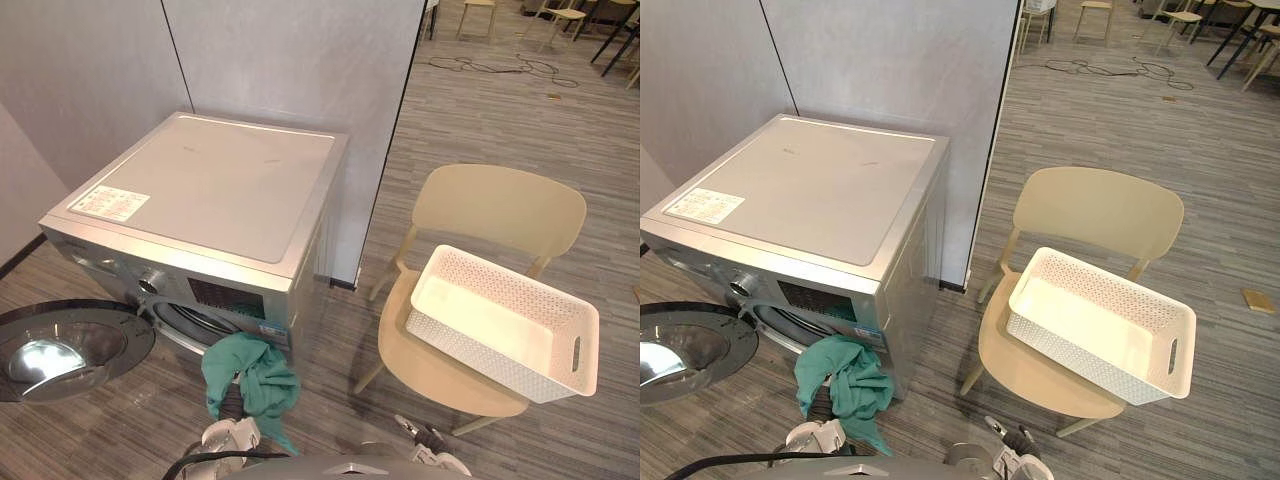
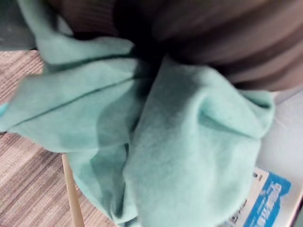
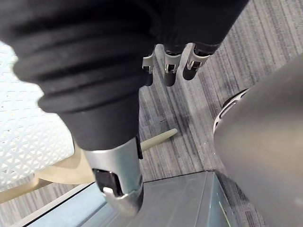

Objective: Pick up the laundry basket with both hands and put the clothes into the washing machine.

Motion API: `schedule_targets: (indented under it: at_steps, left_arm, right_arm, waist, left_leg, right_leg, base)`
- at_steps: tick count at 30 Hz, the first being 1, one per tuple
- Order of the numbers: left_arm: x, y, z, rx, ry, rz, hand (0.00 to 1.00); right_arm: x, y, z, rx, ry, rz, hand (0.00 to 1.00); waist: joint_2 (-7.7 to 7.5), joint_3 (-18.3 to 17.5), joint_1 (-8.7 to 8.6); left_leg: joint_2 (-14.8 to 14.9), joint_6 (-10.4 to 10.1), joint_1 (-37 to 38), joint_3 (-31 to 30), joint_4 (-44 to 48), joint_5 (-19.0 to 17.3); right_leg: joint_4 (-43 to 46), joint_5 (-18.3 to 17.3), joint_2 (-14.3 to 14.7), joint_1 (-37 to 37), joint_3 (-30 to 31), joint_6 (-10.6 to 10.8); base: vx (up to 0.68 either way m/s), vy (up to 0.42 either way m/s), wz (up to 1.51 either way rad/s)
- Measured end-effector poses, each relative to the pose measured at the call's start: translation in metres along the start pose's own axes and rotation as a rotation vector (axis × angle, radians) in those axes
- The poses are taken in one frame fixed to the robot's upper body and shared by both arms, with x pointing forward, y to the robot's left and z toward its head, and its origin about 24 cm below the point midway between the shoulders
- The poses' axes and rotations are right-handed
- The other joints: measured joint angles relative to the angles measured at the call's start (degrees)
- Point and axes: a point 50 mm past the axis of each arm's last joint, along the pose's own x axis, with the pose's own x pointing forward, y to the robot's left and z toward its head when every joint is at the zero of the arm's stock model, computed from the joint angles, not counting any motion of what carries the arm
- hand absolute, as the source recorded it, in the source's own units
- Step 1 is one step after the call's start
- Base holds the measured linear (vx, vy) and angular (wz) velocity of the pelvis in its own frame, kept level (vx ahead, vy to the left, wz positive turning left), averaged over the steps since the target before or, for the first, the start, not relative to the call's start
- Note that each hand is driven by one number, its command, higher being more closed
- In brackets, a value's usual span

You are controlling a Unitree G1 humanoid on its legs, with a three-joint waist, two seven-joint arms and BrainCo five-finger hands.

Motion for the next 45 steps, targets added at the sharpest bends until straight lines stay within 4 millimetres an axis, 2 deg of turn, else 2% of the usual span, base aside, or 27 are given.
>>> schedule_targets:
  at_steps: [2, 4, 5, 6, 7, 8, 9, 11, 13, 15, 16, 18, 19, 20, 21, 22, 23, 24, 25, 26, 28, 31, 33, 35, 38, 41, 45]
  left_arm:
    - [0.000, 0.001, -0.001, -0.010, 0.004, 0.008, 1.00]
    - [0.000, 0.002, -0.002, -0.020, 0.010, 0.014, 1.00]
    - [-0.001, 0.003, -0.006, -0.021, 0.023, 0.023, 1.00]
    - [-0.001, 0.008, -0.008, -0.014, 0.034, 0.043, 1.00]
    - [0.000, 0.011, -0.003, -0.002, 0.027, 0.050, 1.00]
    - [0.001, 0.018, 0.002, 0.015, 0.015, 0.062, 1.00]
    - [0.001, 0.023, 0.006, 0.022, 0.007, 0.071, 1.00]
    - [0.000, 0.031, 0.009, 0.056, 0.006, 0.079, 1.00]
    - [-0.001, 0.033, 0.008, 0.085, 0.016, 0.074, 1.00]
    - [-0.001, 0.030, 0.006, 0.123, 0.028, 0.048, 1.00]
    - [-0.001, 0.020, 0.000, 0.113, 0.041, 0.024, 1.00]
    - [-0.002, 0.016, -0.005, 0.104, 0.052, 0.016, 1.00]
    - [-0.003, 0.018, -0.008, 0.106, 0.060, 0.025, 1.00]
    - [-0.004, 0.020, -0.008, 0.109, 0.062, 0.031, 1.00]
    - [-0.004, 0.021, -0.009, 0.110, 0.066, 0.035, 1.00]
    - [-0.004, 0.023, -0.007, 0.102, 0.060, 0.040, 1.00]
    - [-0.003, 0.023, -0.007, 0.099, 0.060, 0.041, 1.00]
    - [-0.002, 0.022, -0.005, 0.099, 0.057, 0.038, 1.00]
    - [-0.002, 0.022, -0.004, 0.096, 0.055, 0.039, 1.00]
    - [0.000, 0.018, -0.005, 0.079, 0.060, 0.037, 1.00]
    - [0.000, 0.012, -0.008, 0.064, 0.066, 0.025, 1.00]
    - [0.000, 0.008, -0.006, 0.049, 0.051, 0.019, 1.00]
    - [-0.002, 0.005, 0.006, 0.016, -0.014, 0.006, 1.00]
    - [-0.002, 0.000, 0.024, -0.009, -0.090, -0.016, 1.00]
    - [-0.005, -0.011, 0.062, -0.041, -0.252, -0.066, 1.00]
    - [-0.010, -0.020, 0.098, -0.058, -0.397, -0.089, 1.00]
    - [-0.022, -0.020, 0.130, -0.069, -0.537, -0.073, 1.00]
  right_arm:
    - [0.000, -0.004, -0.004, 0.000, 0.020, -0.016, 0.00]
    - [0.001, -0.008, -0.005, 0.017, 0.032, -0.033, 0.00]
    - [0.002, -0.012, 0.000, 0.014, 0.021, -0.044, 0.00]
    - [0.002, -0.011, -0.003, 0.022, 0.045, -0.048, 0.00]
    - [0.002, -0.010, -0.006, 0.024, 0.060, -0.046, 0.00]
    - [0.001, -0.009, -0.013, 0.042, 0.085, -0.051, 0.00]
    - [0.001, -0.009, -0.017, 0.058, 0.099, -0.058, 0.00]
    - [0.000, -0.008, -0.022, 0.080, 0.113, -0.062, 0.00]
    - [0.000, -0.007, -0.022, 0.082, 0.113, -0.059, 0.00]
    - [-0.001, -0.006, -0.023, 0.088, 0.112, -0.059, 0.00]
    - [0.002, -0.008, -0.010, 0.085, 0.066, -0.057, 0.00]
    - [0.004, -0.010, -0.002, 0.056, 0.048, -0.055, 0.00]
    - [0.004, -0.007, 0.002, 0.025, 0.039, -0.037, 0.00]
    - [0.004, -0.005, -0.001, 0.018, 0.045, -0.029, 0.00]
    - [0.003, -0.003, -0.004, 0.013, 0.053, -0.023, 0.00]
    - [0.002, 0.001, -0.008, 0.012, 0.058, -0.009, 0.00]
    - [0.001, 0.003, -0.009, 0.008, 0.058, -0.001, 0.00]
    - [0.000, 0.002, -0.014, 0.014, 0.066, -0.001, 0.00]
    - [-0.001, 0.002, -0.015, 0.021, 0.067, -0.001, 0.00]
    - [0.000, 0.001, -0.013, 0.033, 0.058, -0.003, 0.00]
    - [-0.002, -0.005, -0.015, 0.049, 0.062, -0.021, 0.00]
    - [-0.002, -0.004, -0.016, 0.055, 0.064, -0.021, 0.00]
    - [-0.002, 0.000, -0.013, 0.014, 0.045, 0.001, 0.00]
    - [-0.002, 0.005, -0.004, -0.012, 0.004, 0.024, 0.00]
    - [-0.002, 0.009, 0.009, -0.021, -0.051, 0.046, 0.00]
    - [-0.003, 0.016, 0.023, -0.042, -0.122, 0.081, 0.00]
    - [-0.005, 0.025, 0.034, -0.066, -0.176, 0.118, 0.00]
  waist:
    - [-0.41, -0.6, -0.07]
    - [-0.07, -0.9, -0.14]
    - [1.06, -1.6, -0.23]
    - [-0.22, -2.3, -0.73]
    - [-0.98, -2.5, -1.10]
    - [-1.66, -2.9, -1.44]
    - [-1.96, -3.1, -1.82]
    - [-2.74, -3.6, -1.03]
    - [-2.73, -3.8, -0.67]
    - [-3.07, -4.2, -0.71]
    - [-1.34, -3.7, -0.79]
    - [1.15, -4.0, -0.43]
    - [1.02, -3.1, -1.46]
    - [0.33, -2.9, -1.58]
    - [-0.26, -3.0, -1.47]
    - [-1.02, -3.0, -1.19]
    - [-1.39, -3.0, -1.18]
    - [-2.23, -3.1, -0.98]
    - [-2.89, -3.4, -0.83]
    - [-1.93, -3.3, -1.00]
    - [-1.76, -3.2, -1.07]
    - [-1.97, -2.5, -0.60]
    - [-2.15, -2.1, 0.18]
    - [-2.18, -0.3, 0.58]
    - [-1.31, 3.1, 0.91]
    - [-1.46, 6.6, 0.61]
    - [-1.93, 8.4, 0.72]
  left_leg:
    - [0.1, 0.2, 1.2, -4.8, -8.0, 0.3]
    - [0.0, 1.2, 2.6, -9.4, -16.5, 3.4]
    - [-0.9, -0.4, 4.2, -12.3, -21.2, 6.6]
    - [-3.7, -3.1, 4.6, -12.9, -22.2, 4.6]
    - [-4.9, -3.8, 4.3, -13.1, -22.1, 4.1]
    - [-6.8, -5.5, 3.7, -13.3, -21.6, 2.9]
    - [-7.7, -6.8, 3.8, -13.0, -20.9, 0.8]
    - [-9.2, -6.0, 3.6, -11.8, -18.8, -1.5]
    - [-10.5, -5.0, 3.1, -11.3, -16.2, -3.5]
    - [-12.2, -3.6, 2.2, -9.9, -14.6, -4.8]
    - [-11.5, -2.4, 1.2, -8.2, -14.8, -5.3]
    - [-10.1, -1.4, 2.0, -5.8, -17.2, -4.7]
    - [-9.8, 0.6, 4.4, -3.8, -21.6, -1.9]
    - [-9.8, 0.7, 5.5, -3.5, -22.9, -1.1]
    - [-9.8, 1.0, 6.3, -2.8, -23.9, -0.7]
    - [-9.9, 0.7, 7.1, -2.3, -25.4, 0.0]
    - [-10.0, 0.5, 7.1, -2.2, -26.0, 0.4]
    - [-10.6, -0.3, 7.2, -1.4, -27.1, 1.3]
    - [-10.8, -0.4, 7.0, -1.1, -27.3, 1.9]
    - [-10.5, -1.2, 7.3, -1.3, -29.7, 4.0]
    - [-10.5, -1.6, 8.4, -1.8, -32.5, 6.0]
    - [-10.2, -1.9, 10.0, -2.3, -34.0, 6.6]
    - [-10.1, -1.9, 10.5, -1.3, -33.9, 6.4]
    - [-10.0, -1.5, 8.9, -0.8, -31.0, 5.1]
    - [-8.3, -0.7, -0.2, -1.2, -17.9, -0.5]
    - [-7.4, 0.1, -9.6, -2.6, -6.1, -5.7]
    - [-6.2, 0.5, -17.7, -3.3, 4.8, -10.5]
  right_leg:
    - [0.7, 0.2, -2.1, -1.6, 1.7, 1.5]
    - [2.0, 0.1, -4.3, -3.5, 3.3, 4.3]
    - [3.2, -0.5, -5.6, -4.7, 4.6, 7.0]
    - [3.0, -0.6, -7.3, -5.1, 6.5, 7.8]
    - [2.6, -0.6, -8.1, -5.1, 7.3, 7.7]
    - [1.4, 0.1, -9.9, -4.2, 7.7, 8.1]
    - [-0.5, 1.4, -11.1, -2.6, 7.5, 9.9]
    - [-3.5, 3.1, -12.9, -1.0, 7.5, 12.0]
    - [-6.8, 5.3, -14.4, 0.4, 7.5, 13.1]
    - [-8.8, 7.3, -16.3, 0.4, 7.9, 11.7]
    - [-7.0, 12.4, -15.7, -2.5, 6.4, 2.7]
    - [-6.8, 18.3, -14.3, -4.9, 4.0, -2.0]
    - [7.5, 11.4, -12.6, -7.9, -1.1, 0.7]
    - [10.3, 8.2, -11.5, -7.5, -2.1, 0.6]
    - [11.9, 5.7, -10.1, -7.3, -2.4, 0.7]
    - [12.0, 2.1, -6.8, -6.5, -2.3, 1.5]
    - [9.8, 0.2, -4.9, -5.5, -2.0, 1.9]
    - [4.4, -1.5, -4.6, -3.4, -1.6, 3.3]
    - [1.8, -2.2, -4.4, -2.5, -1.2, 3.9]
    - [-0.3, -0.8, -3.5, -2.4, -1.6, 3.1]
    - [-1.5, -0.3, -3.2, -2.3, -2.0, 2.9]
    - [-2.8, 0.0, -2.6, -0.5, -2.7, 2.8]
    - [-4.2, 0.9, -2.3, 0.5, -2.3, 2.8]
    - [-4.2, 1.5, -2.4, 0.1, -2.0, 3.1]
    - [1.2, 0.9, -2.5, -5.4, -1.8, 3.2]
    - [11.7, -3.4, -3.5, -13.9, -1.0, 3.6]
    - [22.2, -7.9, -4.1, -22.3, 0.4, 3.4]
  base:
    - [0.10, 0.341, -0.26]
    - [0.08, 0.441, -0.24]
    - [0.08, 0.485, -0.05]
    - [0.08, 0.483, 0.07]
    - [0.06, 0.542, 0.34]
    - [0.04, 0.423, 0.52]
    - [-0.01, 0.472, 0.49]
    - [-0.05, 0.288, 0.02]
    - [-0.11, 0.272, -0.27]
    - [-0.17, 0.283, -0.31]
    - [-0.18, 0.253, -0.56]
    - [-0.16, 0.248, -0.69]
    - [-0.11, 0.184, -0.52]
    - [-0.10, 0.121, -0.42]
    - [-0.04, 0.003, -0.35]
    - [-0.04, -0.020, -0.41]
    - [-0.03, -0.040, -0.45]
    - [0.01, -0.054, -0.30]
    - [0.02, -0.051, -0.20]
    - [0.03, -0.051, -0.01]
    - [0.07, -0.049, 0.11]
    - [0.07, -0.032, 0.07]
    - [0.05, 0.022, -0.13]
    - [-0.03, 0.056, -0.11]
    - [-0.12, 0.087, -0.07]
    - [-0.18, 0.092, 0.01]
    - [-0.15, 0.041, -0.07]
